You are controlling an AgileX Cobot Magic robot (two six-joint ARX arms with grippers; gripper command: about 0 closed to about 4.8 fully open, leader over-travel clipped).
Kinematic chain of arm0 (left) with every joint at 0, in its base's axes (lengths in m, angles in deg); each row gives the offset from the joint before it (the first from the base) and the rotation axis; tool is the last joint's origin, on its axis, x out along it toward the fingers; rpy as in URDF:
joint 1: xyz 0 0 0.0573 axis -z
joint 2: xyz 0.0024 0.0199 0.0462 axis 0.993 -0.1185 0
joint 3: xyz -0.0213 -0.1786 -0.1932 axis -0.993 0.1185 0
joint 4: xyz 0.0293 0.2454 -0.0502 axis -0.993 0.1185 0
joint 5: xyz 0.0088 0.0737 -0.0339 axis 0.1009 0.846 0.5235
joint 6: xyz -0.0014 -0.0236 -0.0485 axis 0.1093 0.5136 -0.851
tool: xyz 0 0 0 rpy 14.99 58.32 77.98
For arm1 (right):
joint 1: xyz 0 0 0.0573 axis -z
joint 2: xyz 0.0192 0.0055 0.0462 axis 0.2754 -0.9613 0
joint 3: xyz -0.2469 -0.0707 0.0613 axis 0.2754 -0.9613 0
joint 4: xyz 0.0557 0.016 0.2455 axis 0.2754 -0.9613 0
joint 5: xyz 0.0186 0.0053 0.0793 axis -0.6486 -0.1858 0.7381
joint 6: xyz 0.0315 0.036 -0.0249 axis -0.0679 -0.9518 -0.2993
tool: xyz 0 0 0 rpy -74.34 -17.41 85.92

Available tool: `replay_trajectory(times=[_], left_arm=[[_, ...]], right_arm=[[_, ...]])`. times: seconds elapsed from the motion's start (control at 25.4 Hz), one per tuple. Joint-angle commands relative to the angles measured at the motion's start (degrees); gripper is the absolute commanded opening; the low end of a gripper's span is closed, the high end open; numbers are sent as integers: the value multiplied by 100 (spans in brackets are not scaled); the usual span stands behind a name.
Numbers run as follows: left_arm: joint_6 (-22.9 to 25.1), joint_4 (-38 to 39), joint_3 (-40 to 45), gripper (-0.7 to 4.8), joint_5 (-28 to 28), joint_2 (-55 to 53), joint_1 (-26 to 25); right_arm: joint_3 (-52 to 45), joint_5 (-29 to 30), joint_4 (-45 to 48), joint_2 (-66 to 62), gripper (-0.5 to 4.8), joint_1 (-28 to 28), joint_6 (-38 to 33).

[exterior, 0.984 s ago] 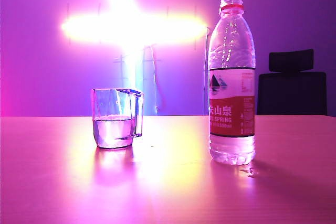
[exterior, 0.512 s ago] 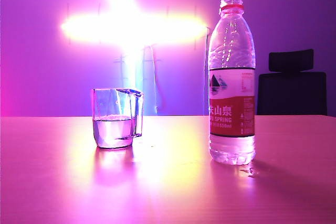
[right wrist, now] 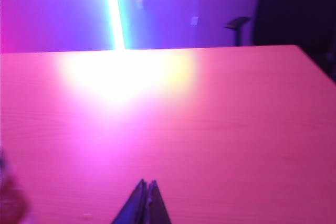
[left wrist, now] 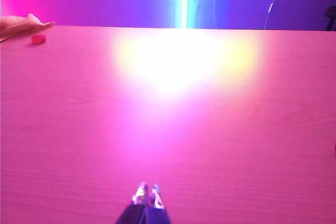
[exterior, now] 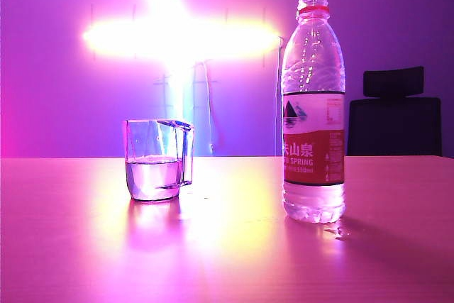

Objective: Pick up the mineral water bottle on the table and pour water into the mug until it's half full.

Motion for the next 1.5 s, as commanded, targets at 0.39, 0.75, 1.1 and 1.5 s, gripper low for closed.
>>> replay_trajectory(times=[0.39,0.75,1.1,1.5], left_arm=[[-15,-76,-22,-2,-4,-2,-7],[-15,-76,-22,-2,-4,-2,-7],[-15,-76,-22,-2,-4,-2,-7],[-15,-76,-22,-2,-4,-2,-7]], right_arm=[[-715,26,1554,7,-1,402,70],[-732,592,1652,7,-1,844,164],[-732,1034,1652,7,-1,1416,173],[-732,1036,1652,7,-1,1578,179]])
